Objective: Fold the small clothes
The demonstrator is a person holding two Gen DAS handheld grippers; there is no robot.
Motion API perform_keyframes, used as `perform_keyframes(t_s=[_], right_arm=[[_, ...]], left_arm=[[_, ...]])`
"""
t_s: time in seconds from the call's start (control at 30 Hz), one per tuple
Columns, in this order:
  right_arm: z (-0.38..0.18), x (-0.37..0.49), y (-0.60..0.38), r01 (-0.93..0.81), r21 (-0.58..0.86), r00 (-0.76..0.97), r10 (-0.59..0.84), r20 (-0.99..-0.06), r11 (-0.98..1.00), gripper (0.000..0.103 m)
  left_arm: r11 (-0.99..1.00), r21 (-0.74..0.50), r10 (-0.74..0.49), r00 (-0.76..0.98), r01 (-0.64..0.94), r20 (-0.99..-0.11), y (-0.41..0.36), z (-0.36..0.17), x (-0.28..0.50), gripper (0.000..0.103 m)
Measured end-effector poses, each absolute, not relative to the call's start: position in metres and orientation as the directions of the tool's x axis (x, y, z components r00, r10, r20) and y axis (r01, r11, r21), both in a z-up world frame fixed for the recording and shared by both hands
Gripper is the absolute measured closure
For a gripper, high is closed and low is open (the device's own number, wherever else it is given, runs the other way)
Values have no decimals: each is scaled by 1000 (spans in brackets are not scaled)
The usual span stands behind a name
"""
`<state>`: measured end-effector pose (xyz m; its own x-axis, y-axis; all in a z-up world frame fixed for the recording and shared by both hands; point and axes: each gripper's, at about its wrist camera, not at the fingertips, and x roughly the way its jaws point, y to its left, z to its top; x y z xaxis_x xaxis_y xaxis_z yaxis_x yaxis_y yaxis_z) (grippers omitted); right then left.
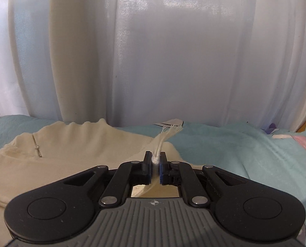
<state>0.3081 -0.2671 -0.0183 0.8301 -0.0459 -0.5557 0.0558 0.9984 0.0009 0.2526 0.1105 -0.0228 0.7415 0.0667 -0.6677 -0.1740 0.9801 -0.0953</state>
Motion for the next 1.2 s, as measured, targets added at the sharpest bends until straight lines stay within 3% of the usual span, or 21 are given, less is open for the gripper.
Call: perform_keyframes(t_s=[0.2, 0.27, 0.33, 0.4, 0.5, 0.6, 0.67, 0.83, 1.2], right_arm=[[-29, 309, -283, 114, -42, 804, -117, -583, 993, 96], [-32, 308, -290, 159, -33, 771, -145, -619, 987, 91], [-28, 299, -301, 220, 33, 755, -148, -639, 975, 75], [-24, 281, -307, 200, 228, 762, -5, -648, 953, 67], [-35, 268, -302, 118, 533, 721, 297, -626, 838, 66], [-60, 272, -291, 145, 682, 647, 453, -614, 717, 66], [-74, 276, -287, 202, 720, 630, 475, -615, 664, 67], [-87, 286, -286, 263, 741, 649, 455, -610, 617, 91], [-89, 307, -287, 274, 739, 652, 446, -613, 615, 90]], left_arm=[[982, -82, 74, 749, -169, -659, 104, -23, 263, 21], [982, -85, 71, 748, -168, -660, 104, -21, 265, 21], [983, -106, 45, 753, -152, -656, 105, -16, 261, 21], [983, -145, -5, 762, -116, -648, 104, -11, 257, 22], [973, -223, -102, 766, -55, -635, 97, -7, 256, 21], [959, -282, -170, 732, -31, -660, 86, -13, 267, 23], [954, -300, -202, 714, -13, -670, 79, -18, 273, 24], [963, -268, -195, 703, 6, -685, 68, -26, 286, 24], [988, -156, -107, 705, -5, -701, 69, -29, 317, 28]])
